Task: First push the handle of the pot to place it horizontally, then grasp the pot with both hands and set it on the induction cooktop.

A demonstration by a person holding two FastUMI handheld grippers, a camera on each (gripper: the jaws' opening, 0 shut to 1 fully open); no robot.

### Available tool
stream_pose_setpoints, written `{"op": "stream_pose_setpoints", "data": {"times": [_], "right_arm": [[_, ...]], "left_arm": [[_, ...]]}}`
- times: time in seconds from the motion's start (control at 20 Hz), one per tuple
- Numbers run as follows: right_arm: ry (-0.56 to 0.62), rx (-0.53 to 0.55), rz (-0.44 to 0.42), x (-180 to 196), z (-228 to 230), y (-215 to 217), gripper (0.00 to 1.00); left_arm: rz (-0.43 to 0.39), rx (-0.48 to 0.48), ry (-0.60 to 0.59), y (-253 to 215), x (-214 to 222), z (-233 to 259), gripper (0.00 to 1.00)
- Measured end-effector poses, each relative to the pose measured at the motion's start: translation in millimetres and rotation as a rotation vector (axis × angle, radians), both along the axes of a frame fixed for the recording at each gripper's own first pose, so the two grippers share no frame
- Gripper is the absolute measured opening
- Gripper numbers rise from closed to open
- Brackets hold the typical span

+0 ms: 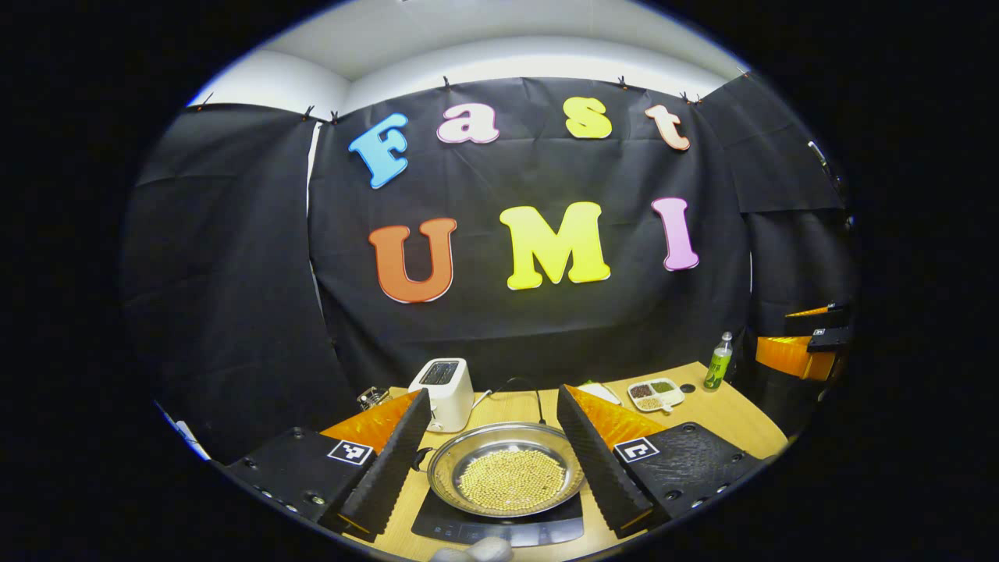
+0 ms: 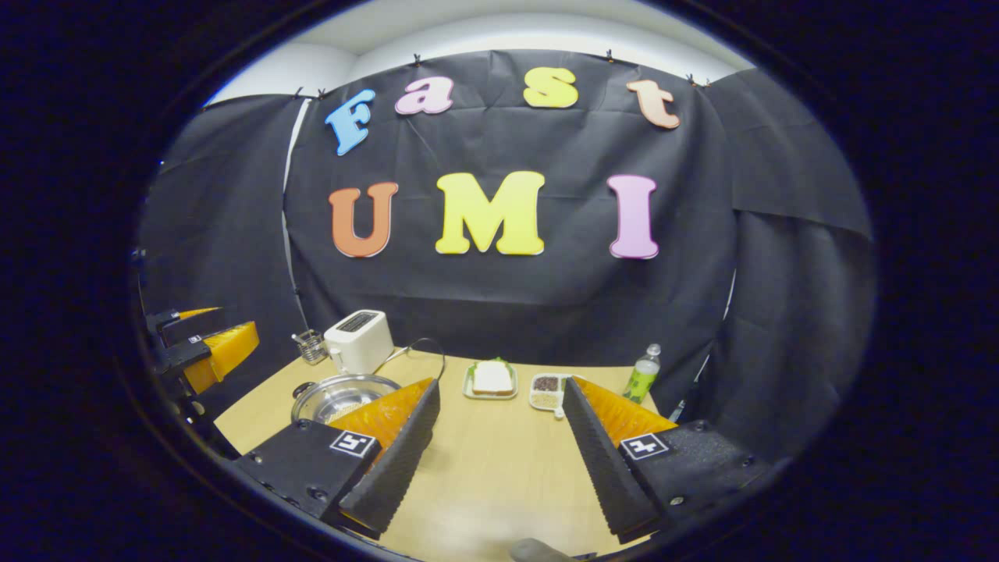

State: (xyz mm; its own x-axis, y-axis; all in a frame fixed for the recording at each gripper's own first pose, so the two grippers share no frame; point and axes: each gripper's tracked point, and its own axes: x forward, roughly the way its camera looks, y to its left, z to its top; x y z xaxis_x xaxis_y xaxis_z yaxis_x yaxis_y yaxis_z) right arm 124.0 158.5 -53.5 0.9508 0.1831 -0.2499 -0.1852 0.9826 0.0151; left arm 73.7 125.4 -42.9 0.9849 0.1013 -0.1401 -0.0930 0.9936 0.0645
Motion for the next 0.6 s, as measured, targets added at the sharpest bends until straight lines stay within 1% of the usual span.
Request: {"op": "stream_pose_setpoints", "data": {"times": [0.05, 0.1, 0.2, 0.35, 0.45, 0.6], "right_arm": [[-0.027, 0.007, -0.013, -6.7, 10.1, -13.2, 0.99], [-0.052, 0.022, -0.023, -11.3, 22.0, -24.9, 1.0], [-0.08, 0.037, -0.045, -22.5, 37.6, -48.9, 1.0], [-0.128, 0.049, -0.078, -38.1, 55.8, -79.7, 1.0], [-0.169, 0.047, -0.092, -45.3, 66.2, -95.3, 1.0], [-0.169, 0.056, -0.106, -57.4, 68.6, -107.5, 1.0]], "left_arm": [[-0.006, 0.004, -0.013, -10.8, -5.0, 8.8, 0.96], [-0.012, 0.001, -0.027, -21.7, -9.9, 17.0, 0.96], [-0.042, -0.022, -0.044, -45.3, -18.5, 30.8, 0.96], [-0.055, -0.028, -0.079, -63.1, -29.3, 53.4, 0.96], [-0.068, -0.038, -0.096, -76.2, -33.4, 63.7, 0.96], [-0.071, -0.041, -0.107, -86.3, -39.9, 72.2, 0.96]]}}
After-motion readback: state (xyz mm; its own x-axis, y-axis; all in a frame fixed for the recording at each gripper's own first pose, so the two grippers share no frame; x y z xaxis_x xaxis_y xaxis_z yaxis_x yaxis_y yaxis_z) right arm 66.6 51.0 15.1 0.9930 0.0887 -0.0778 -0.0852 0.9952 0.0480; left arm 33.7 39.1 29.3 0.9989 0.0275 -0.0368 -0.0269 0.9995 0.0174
